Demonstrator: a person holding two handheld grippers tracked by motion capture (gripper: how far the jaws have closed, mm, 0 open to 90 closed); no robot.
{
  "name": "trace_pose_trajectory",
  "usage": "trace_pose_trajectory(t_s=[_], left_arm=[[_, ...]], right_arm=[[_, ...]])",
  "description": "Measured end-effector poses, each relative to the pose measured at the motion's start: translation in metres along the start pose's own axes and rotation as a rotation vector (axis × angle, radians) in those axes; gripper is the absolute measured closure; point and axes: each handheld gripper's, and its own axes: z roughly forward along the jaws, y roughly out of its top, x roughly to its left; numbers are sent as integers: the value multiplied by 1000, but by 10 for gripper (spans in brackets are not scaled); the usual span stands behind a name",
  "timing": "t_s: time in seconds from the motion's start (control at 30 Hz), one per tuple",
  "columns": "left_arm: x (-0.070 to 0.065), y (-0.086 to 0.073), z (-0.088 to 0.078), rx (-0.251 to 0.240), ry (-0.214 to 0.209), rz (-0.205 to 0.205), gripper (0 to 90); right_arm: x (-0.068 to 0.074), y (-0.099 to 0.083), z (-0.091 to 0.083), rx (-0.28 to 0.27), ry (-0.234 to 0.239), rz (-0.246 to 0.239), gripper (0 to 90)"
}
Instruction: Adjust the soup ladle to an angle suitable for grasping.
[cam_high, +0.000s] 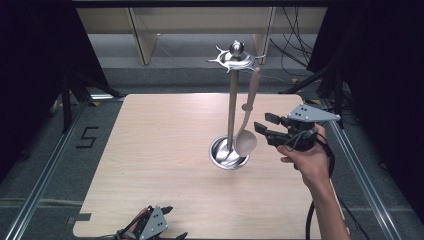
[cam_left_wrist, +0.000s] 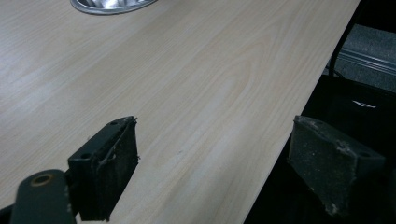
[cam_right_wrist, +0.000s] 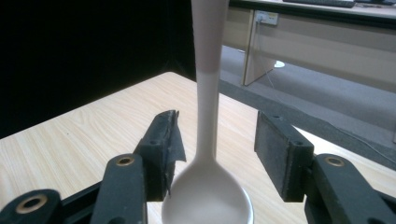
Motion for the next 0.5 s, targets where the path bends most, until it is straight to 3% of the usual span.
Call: trace_pose_trajectory(t_s=[0.23,0.3,0.37,0.47,0.5], left_arm=[[0,0,0,5,-2,1,150],[1,0,0,6,3,7,150],[1,0,0,7,25,18,150],[3,0,-1,24,15,30,150],[2,0,-1,22,17,27,150]], right_arm=[[-2,-16,-9,26,9,38,478],[-5,-23,-11,15,4,16,468],[-4,-29,-14,35,6,53,462],[-6,-39,-18,54,7,69,448],[-8,-43,-18,38,-2,54,440]])
